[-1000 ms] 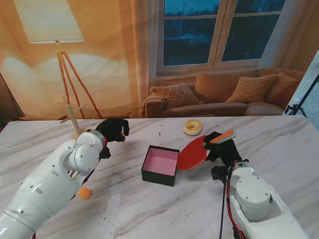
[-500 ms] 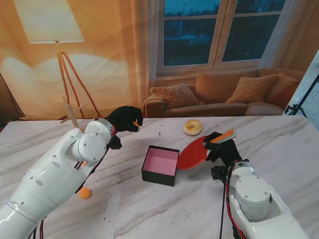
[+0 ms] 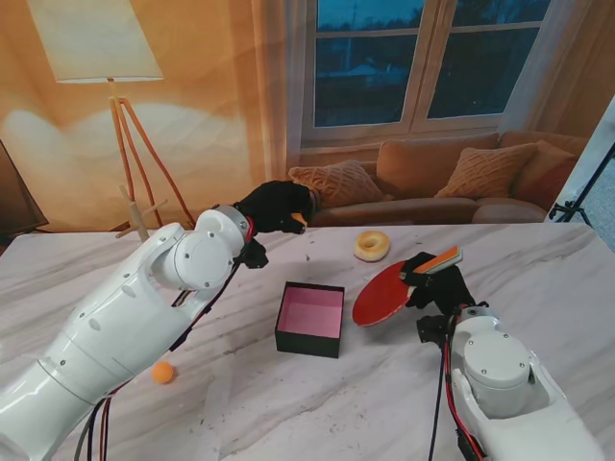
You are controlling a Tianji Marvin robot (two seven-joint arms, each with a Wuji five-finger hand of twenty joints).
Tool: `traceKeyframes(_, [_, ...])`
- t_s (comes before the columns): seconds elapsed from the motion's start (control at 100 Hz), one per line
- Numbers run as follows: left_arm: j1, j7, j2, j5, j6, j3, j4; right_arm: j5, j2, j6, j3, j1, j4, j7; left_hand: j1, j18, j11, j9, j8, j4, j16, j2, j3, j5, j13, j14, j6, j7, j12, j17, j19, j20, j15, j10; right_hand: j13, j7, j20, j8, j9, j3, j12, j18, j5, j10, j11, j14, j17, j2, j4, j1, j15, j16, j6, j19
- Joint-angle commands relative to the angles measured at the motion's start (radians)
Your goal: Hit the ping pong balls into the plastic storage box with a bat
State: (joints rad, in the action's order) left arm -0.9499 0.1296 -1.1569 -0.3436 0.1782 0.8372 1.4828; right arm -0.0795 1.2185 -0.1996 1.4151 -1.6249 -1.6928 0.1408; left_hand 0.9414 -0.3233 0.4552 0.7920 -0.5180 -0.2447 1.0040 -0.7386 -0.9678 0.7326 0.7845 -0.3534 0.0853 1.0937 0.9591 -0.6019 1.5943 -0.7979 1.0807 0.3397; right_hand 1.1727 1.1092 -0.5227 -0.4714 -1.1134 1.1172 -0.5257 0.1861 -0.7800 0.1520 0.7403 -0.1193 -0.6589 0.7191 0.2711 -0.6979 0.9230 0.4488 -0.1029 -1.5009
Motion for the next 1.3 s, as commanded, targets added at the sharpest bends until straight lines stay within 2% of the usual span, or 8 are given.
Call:
traceKeyframes(0.0, [0.012, 0.008, -0.02, 0.005, 0.002, -0.008, 0.019, -0.003, -0.006, 0.0, 0.01, 0.001, -0.003, -0.015, 0.076, 0.078, 0.136, 0.116, -0.03, 0.037, 0.014, 0.048, -0.1, 0.008, 0.025, -0.085, 0.016, 0.003, 0.059, -0.025, 0.062, 0.01, 0.014, -0.044, -0.011, 0.03, -0.014, -0.009, -0.012, 0.05, -0.028, -0.05, -0.038, -0.053, 0.038, 0.042, 0.015, -0.078, 0.001, -0.075, 0.017, 0.01, -0.027, -0.022])
traceKeyframes(0.37, [0.058, -0.01, -0.048, 0.084, 0.004, -0.054, 0.014, -0.01, -0.028, 0.022, 0.042, 0.0, -0.005, -0.108, 0.078, 0.079, 0.133, 0.114, -0.036, 0.038, 0.014, 0.051, -0.097, 0.008, 0.024, -0.083, 0.016, -0.001, 0.063, -0.024, 0.063, 0.012, 0.014, -0.043, -0.029, 0.025, -0.018, -0.02, -0.012, 0.042, -0.041, -0.049, -0.043, -0.071, 0.023, 0.047, 0.034, -0.083, -0.001, -0.075, 0.013, 0.017, -0.048, -0.01])
traceKeyframes(0.63, [0.085, -0.024, -0.067, 0.122, -0.002, -0.086, 0.007, -0.029, -0.035, 0.052, 0.038, -0.001, 0.001, -0.141, 0.077, 0.082, 0.131, 0.111, -0.039, 0.038, 0.014, 0.054, -0.094, 0.004, 0.022, -0.079, 0.015, -0.004, 0.065, -0.022, 0.062, 0.013, 0.014, -0.046, -0.045, 0.021, -0.023, -0.036, -0.012, 0.036, -0.058, -0.051, -0.046, -0.092, 0.011, 0.054, 0.048, -0.088, -0.001, -0.073, 0.008, 0.025, -0.074, 0.002])
traceKeyframes(1.29, [0.115, -0.038, -0.099, 0.193, -0.024, -0.14, -0.032, -0.04, -0.033, 0.044, 0.024, 0.023, 0.037, -0.149, 0.08, 0.09, 0.125, 0.097, -0.044, 0.037, 0.012, 0.07, -0.075, -0.008, 0.009, -0.078, 0.015, -0.014, 0.061, -0.016, 0.057, 0.018, 0.002, -0.048, -0.079, 0.02, -0.04, -0.066, -0.006, 0.025, -0.091, -0.057, -0.05, -0.123, -0.01, 0.065, 0.084, -0.101, -0.003, -0.079, 0.004, 0.046, -0.114, 0.022])
